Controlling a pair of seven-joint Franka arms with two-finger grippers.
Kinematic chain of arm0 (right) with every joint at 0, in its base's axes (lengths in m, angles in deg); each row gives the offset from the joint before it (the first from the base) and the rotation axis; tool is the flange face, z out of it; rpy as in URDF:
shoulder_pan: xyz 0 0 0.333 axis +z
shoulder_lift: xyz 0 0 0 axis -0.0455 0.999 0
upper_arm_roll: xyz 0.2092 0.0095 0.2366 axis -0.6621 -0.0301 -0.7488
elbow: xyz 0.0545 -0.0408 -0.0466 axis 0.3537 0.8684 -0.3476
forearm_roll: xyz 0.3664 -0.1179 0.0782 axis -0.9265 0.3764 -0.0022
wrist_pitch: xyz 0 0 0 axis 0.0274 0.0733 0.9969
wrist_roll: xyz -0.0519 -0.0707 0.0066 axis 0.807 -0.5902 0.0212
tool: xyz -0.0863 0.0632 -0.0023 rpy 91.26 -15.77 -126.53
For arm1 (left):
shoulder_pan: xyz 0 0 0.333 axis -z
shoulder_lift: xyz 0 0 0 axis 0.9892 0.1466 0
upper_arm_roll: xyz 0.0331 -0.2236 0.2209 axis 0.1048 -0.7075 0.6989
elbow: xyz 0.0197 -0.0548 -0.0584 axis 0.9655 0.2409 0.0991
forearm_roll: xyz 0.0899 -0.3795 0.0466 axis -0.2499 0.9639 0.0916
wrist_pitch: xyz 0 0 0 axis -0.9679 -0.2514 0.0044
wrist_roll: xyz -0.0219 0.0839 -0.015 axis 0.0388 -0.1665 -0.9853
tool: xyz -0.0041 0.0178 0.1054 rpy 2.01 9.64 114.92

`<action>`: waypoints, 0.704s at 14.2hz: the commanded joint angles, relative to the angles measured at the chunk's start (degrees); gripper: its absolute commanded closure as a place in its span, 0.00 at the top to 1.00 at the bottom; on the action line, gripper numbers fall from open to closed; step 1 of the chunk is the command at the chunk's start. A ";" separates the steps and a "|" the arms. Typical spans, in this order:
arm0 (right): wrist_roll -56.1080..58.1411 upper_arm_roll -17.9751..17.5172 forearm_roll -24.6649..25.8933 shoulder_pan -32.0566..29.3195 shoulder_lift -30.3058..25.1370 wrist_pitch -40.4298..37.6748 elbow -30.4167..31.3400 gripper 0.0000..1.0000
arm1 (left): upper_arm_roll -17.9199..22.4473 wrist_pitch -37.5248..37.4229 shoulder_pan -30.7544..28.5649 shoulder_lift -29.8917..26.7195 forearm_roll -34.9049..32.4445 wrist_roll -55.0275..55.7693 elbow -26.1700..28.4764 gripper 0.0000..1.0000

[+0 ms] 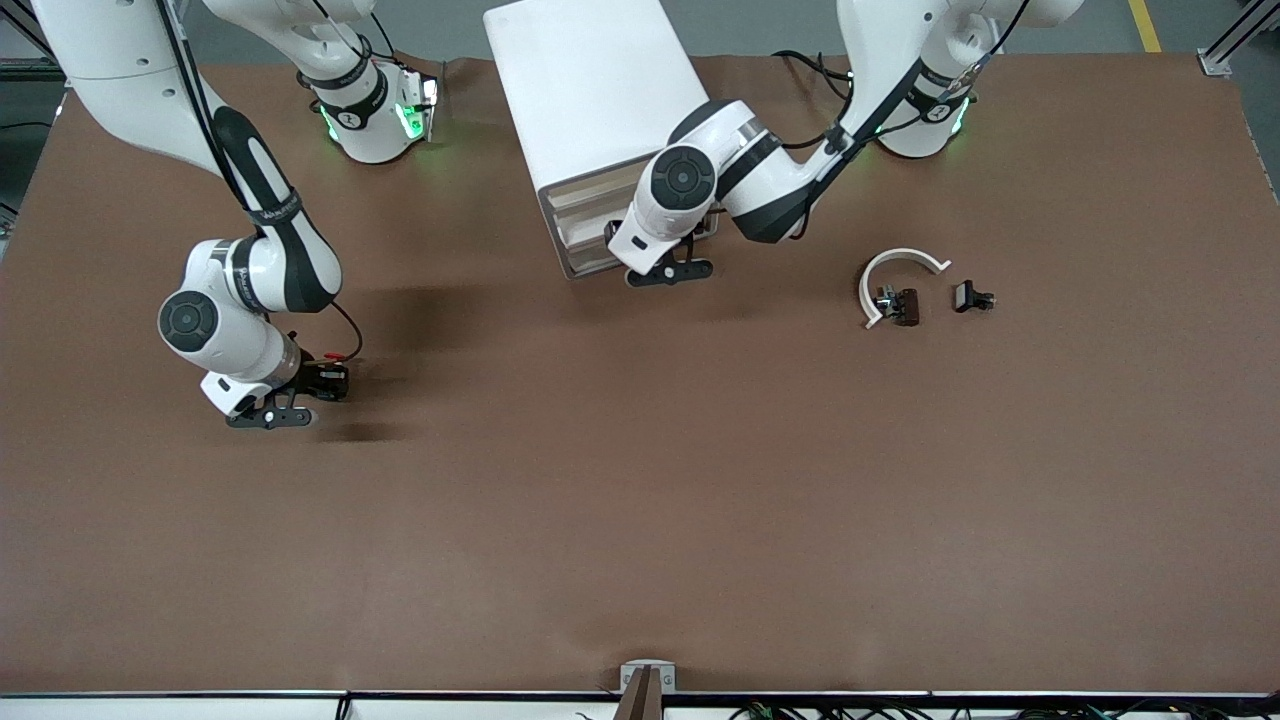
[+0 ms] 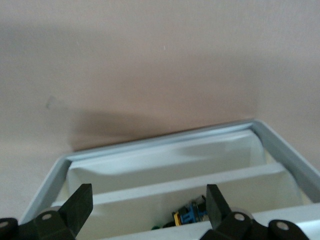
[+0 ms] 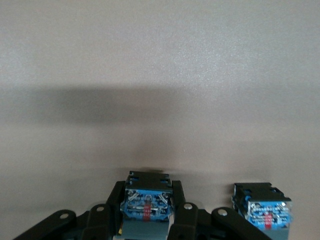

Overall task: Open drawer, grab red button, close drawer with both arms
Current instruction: 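Push the drawer shut with the left gripper while the right gripper lowers the button, then release the button beside the yellow button and retract both grippers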

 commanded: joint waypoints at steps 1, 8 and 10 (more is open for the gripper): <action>-1.14 -1.15 0.62 -1.30 -0.04 1.00 0.49 0.72 | -1.61 -0.01 0.16 0.58 1.32 1.64 0.17 1.00; -1.41 -1.68 0.18 -0.68 -8.80 -15.32 -2.93 1.00 | -1.27 -0.10 -4.47 0.31 3.26 1.29 -2.19 1.00; -1.41 -1.68 0.09 -0.42 -11.80 -20.69 -4.95 1.00 | -1.18 -0.36 -9.14 0.40 2.64 1.29 -5.35 1.00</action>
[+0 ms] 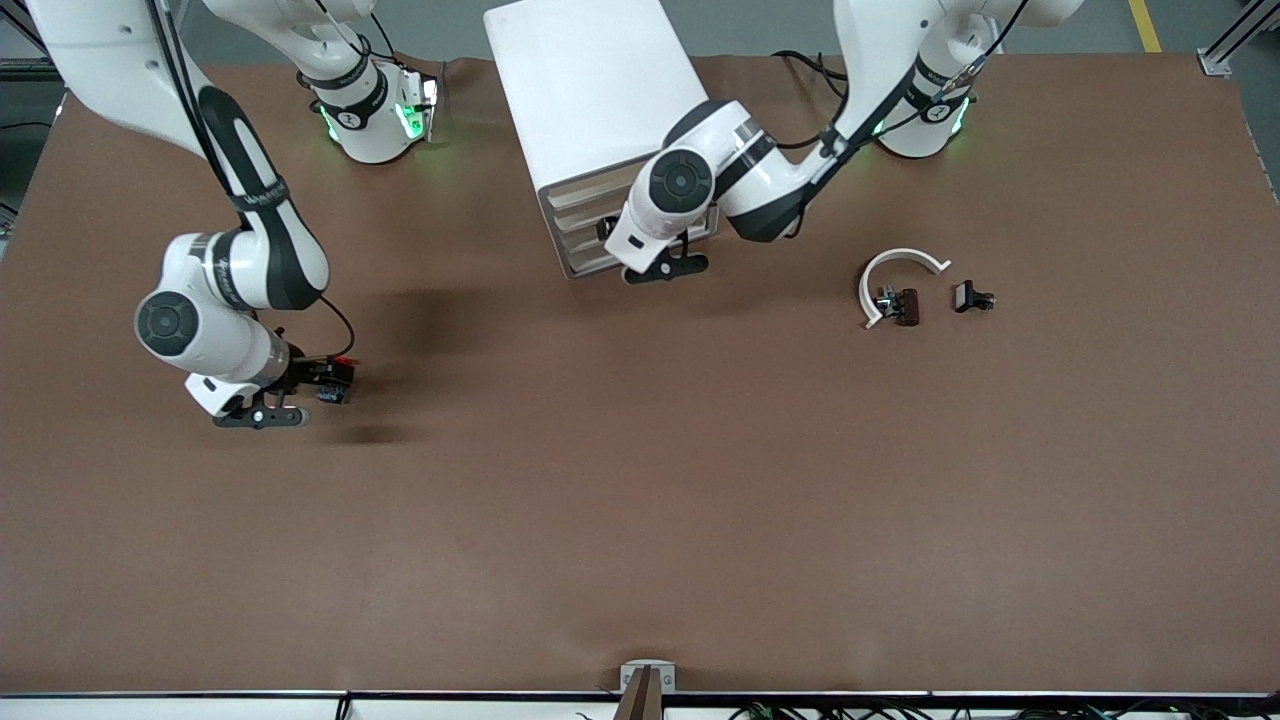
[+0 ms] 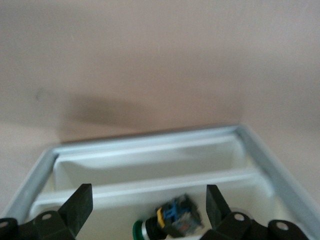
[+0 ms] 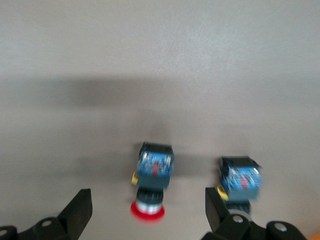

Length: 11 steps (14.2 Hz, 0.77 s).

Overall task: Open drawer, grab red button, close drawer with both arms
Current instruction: 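Release the button beside the yellow button and retract both grippers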

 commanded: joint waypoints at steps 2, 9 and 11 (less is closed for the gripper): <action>-0.97 -0.93 0.10 -0.19 -7.83 -9.38 -2.11 1.00 | -0.27 -0.82 -10.03 -0.09 -0.97 -1.22 -5.80 1.00; -0.97 -0.84 0.10 -0.01 -11.54 -32.58 -19.40 1.00 | -0.36 -2.31 -21.20 -1.40 -15.99 -5.61 -11.96 1.00; -0.97 -0.75 0.10 -0.01 -11.45 -36.98 -24.33 1.00 | -0.36 -5.29 -23.75 -3.50 -20.38 -7.28 -13.10 1.00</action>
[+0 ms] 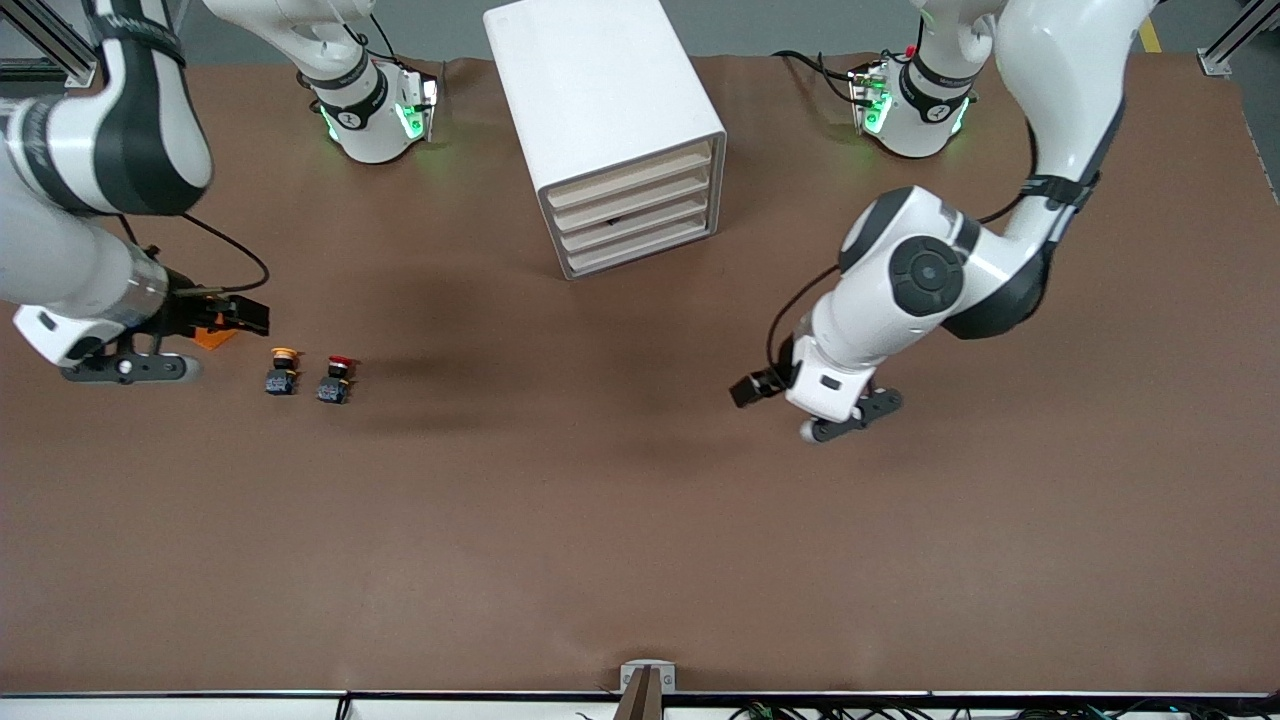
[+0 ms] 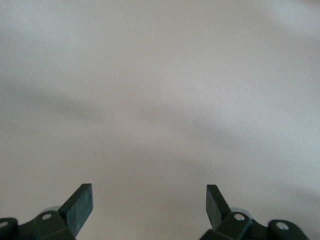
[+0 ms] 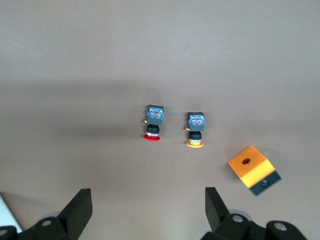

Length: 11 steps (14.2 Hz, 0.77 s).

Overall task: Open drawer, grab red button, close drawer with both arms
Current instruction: 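Release the button beside the yellow button and retract both grippers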

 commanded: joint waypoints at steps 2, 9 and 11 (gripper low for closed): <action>-0.90 -0.29 0.10 -0.12 0.87 -6.78 -8.80 1.00 | -0.77 -8.21 -5.91 -3.49 -4.51 -4.10 -4.06 1.00; -0.81 -0.20 0.19 -0.21 0.96 -12.24 -16.01 1.00 | -0.07 -30.63 -12.68 -5.50 -4.25 -16.31 -16.82 1.00; -0.81 -0.03 0.19 -0.38 0.96 -14.08 -17.86 1.00 | -0.51 -32.93 -16.46 -8.83 -3.99 -23.41 -17.09 1.00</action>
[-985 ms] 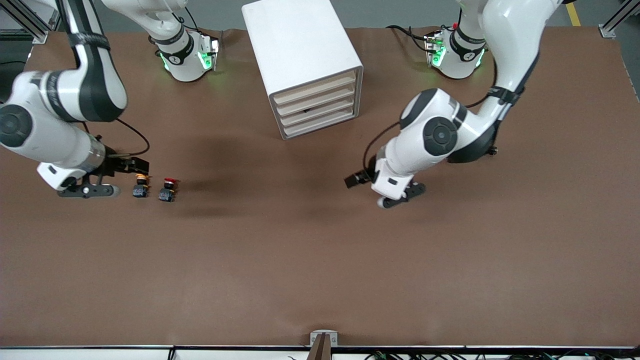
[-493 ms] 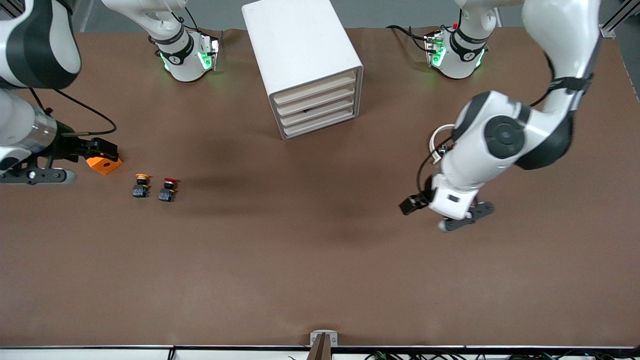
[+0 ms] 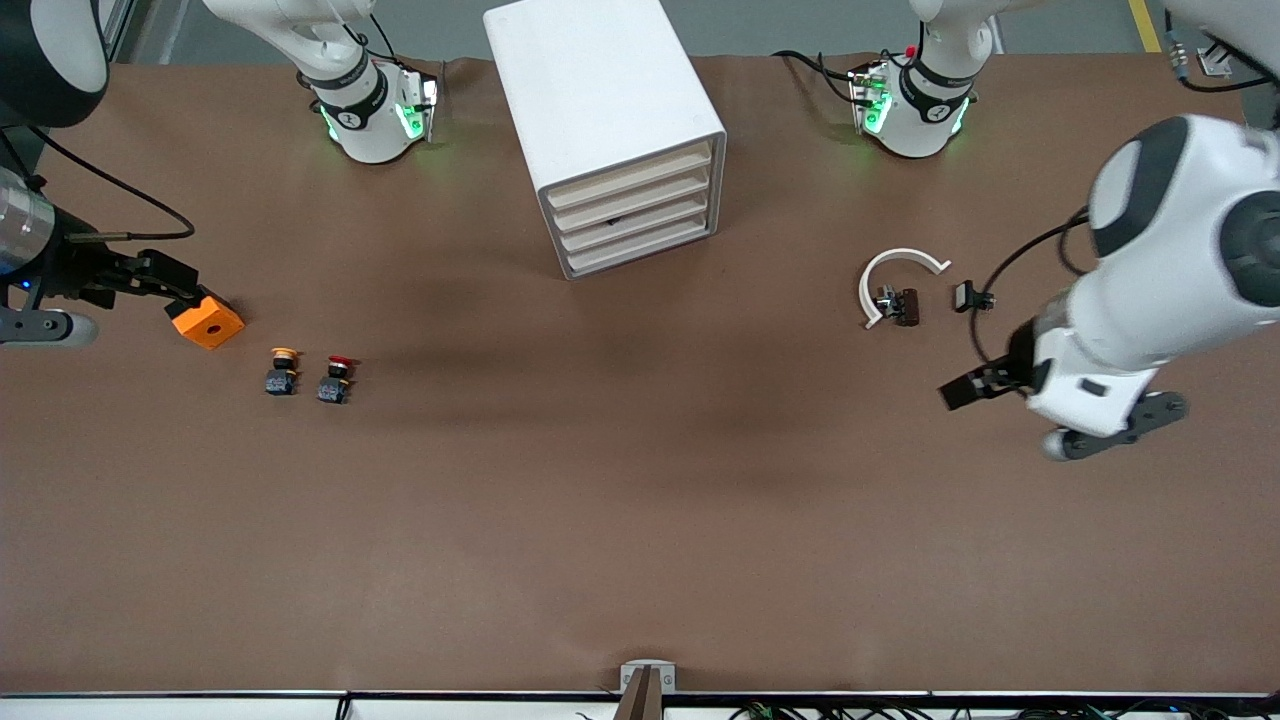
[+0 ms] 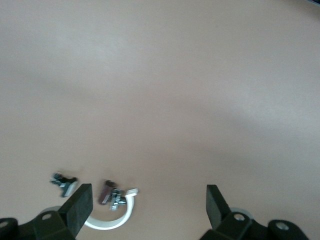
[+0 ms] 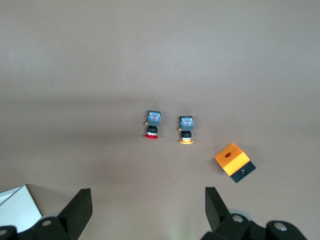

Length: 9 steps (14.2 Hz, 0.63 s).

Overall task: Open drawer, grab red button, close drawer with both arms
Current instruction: 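Release the button beside the yellow button and retract both grippers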

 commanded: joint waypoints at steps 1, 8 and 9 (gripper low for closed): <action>-0.80 -0.01 0.19 -0.45 0.94 -2.58 -3.99 1.00 | -0.68 -3.92 -4.09 -5.94 -0.53 -10.91 -0.46 1.00; -0.54 -0.45 0.01 -0.36 0.94 -3.63 -5.40 1.00 | -0.15 -10.52 -9.19 -13.69 5.09 -23.09 0.06 1.00; -0.62 -0.45 0.01 -0.28 0.94 -3.54 -5.66 1.00 | -0.15 -10.52 -9.19 -14.66 5.26 -23.01 0.50 1.00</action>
